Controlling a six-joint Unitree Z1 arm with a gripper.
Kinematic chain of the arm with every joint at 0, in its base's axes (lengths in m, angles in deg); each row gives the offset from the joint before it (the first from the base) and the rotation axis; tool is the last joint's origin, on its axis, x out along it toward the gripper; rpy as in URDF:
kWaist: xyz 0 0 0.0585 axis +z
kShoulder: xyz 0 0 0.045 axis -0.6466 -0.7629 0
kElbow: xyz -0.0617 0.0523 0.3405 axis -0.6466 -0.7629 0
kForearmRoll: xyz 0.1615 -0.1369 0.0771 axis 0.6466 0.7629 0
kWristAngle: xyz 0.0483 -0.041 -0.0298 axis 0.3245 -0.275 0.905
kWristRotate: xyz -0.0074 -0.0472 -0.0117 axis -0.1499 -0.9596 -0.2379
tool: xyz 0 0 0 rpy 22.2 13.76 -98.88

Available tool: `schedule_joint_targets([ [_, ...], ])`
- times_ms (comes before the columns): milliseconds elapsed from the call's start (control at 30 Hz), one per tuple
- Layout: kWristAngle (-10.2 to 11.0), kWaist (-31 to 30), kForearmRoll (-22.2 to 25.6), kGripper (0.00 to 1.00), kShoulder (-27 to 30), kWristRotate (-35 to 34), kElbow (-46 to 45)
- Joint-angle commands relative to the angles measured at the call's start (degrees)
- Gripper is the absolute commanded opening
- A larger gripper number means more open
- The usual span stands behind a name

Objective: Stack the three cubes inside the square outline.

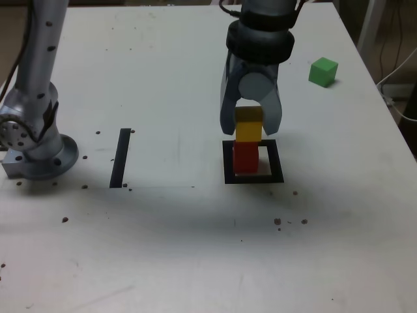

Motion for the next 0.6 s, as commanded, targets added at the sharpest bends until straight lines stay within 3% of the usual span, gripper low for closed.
schedule_joint_targets([
  [0,-0.3,-0.2,-0.8,0.29,0.1,-0.2,-0.8],
  [467,-1.4,-0.4,-3.8,0.29,-0.8,-0.3,-3.4],
  [567,-1.5,-0.4,-4.3,0.38,-0.8,-0.3,-3.9],
])
